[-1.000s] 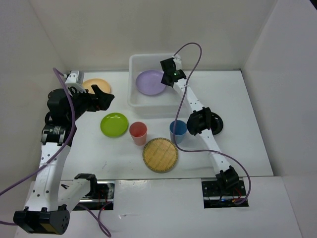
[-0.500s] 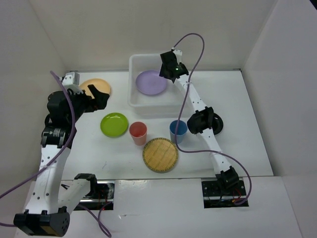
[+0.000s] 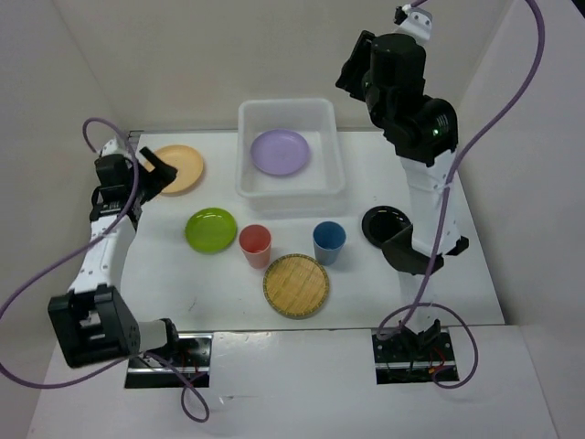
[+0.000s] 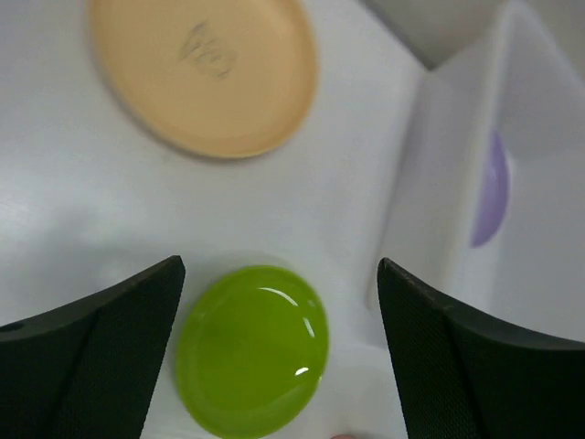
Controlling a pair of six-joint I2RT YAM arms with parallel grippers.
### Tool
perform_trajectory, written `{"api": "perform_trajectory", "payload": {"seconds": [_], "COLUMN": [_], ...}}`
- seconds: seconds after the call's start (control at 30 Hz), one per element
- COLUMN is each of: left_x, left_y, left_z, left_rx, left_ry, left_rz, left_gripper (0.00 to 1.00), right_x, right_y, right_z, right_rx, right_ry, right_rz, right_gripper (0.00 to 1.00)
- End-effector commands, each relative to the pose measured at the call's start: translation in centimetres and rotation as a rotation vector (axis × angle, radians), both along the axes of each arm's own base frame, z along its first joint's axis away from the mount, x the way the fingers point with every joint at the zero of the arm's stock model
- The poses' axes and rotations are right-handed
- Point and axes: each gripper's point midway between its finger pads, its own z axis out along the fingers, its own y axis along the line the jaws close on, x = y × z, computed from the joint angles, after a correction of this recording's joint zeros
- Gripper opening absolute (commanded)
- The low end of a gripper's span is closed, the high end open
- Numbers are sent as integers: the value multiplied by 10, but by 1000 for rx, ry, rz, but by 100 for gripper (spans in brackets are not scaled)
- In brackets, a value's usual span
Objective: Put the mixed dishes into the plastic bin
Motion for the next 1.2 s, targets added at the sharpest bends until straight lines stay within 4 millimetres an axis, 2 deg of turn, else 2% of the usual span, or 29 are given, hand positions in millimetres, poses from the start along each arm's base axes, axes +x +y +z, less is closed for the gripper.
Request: {"api": "perform_trajectory", "payload": {"seconds": [0.0,0.03,0.07,0.1,0.13,0.17,0.2,0.23,0.27,0.3,0.33,0.37,0.4,0.43,0.47,0.5,0.53,0.57,0.67,0.8,0.83,0.87,0.9,0.93,0.97,1.03,1.1,1.13,1.17], "left_x": [12,18,21,26,32,38,42,44,48,50,54,54,57,63,66,69,76,75,85,92,92,95,92,98,100,103,108,107,107], "left_y": [21,26,37,38,45,49,56,53,59,60,61,64,65,71,74,76,78,78,90,102,104,108,112,119,122,121,123,124,126], "left_z": [-7,-24,-29,-34,-53,-54,-72,-79,-81,-93,-93,-106,-109,-110,-123,-126,-125,-138,-146,-159,-170,-169,-177,-172,-179,-192,-194,-200,-200], "left_rx": [-203,-233,-241,-255,-280,-297,-327,-352,-352,-360,-359,-363,-362,-348,-352,-354,-360,-370,-373,-369,-376,-379,-370,-377,-375,-396,-405,-403,-409], "left_ry": [-54,-19,-7,7,51,54,94,103,102,122,117,145,141,133,158,164,158,185,184,214,234,227,249,231,242,268,271,282,280], "left_rz": [47,51,70,75,80,83,99,85,94,97,96,111,111,131,143,144,148,152,209,266,286,305,334,347,357,358,363,373,387], "left_gripper": [91,86,79,72,59,55,53,53,58,64,69,72,72,75,78,83,83,83,83,81,81,80,78,77,77,74,72,69,59], "right_x": [-22,-37,-44,-50,-60,-63,-63,-79,-84,-87,-104,-101,-105,-124,-120,-122,-128,-126,-128,-129,-130,-132,-132,-132,-132,-136,-135,-135,-135], "right_y": [0,-1,1,2,0,-4,-4,-21,-26,-30,-46,-44,-47,-58,-52,-56,-66,-68,-74,-81,-79,-81,-82,-82,-82,-84,-85,-85,-85], "right_z": [-12,-4,-3,-3,-7,-12,-31,-21,-21,-35,-22,-39,-42,-32,-54,-61,-61,-80,-101,-114,-114,-111,-112,-112,-112,-110,-111,-111,-111], "right_rx": [-55,-43,-29,-34,-49,-46,-75,-54,-45,-71,-44,-72,-64,-30,-49,-43,-13,-35,-59,-72,-69,-60,-69,-69,-69,-68,-65,-56,-56], "right_ry": [61,55,63,70,94,111,170,150,149,188,150,171,162,119,140,142,134,174,219,246,249,242,242,242,242,241,243,242,242], "right_rz": [-10,8,23,32,23,6,1,-27,-40,-55,-65,-63,-63,-37,-20,-19,-8,0,0,-7,4,6,8,8,8,8,8,6,6], "right_gripper": [60,61,61,61,61,61,61,61,61,61,61,61,61,61,62,62,64,65,65,65,65,65,65,65,65,66,66,66,66]}}
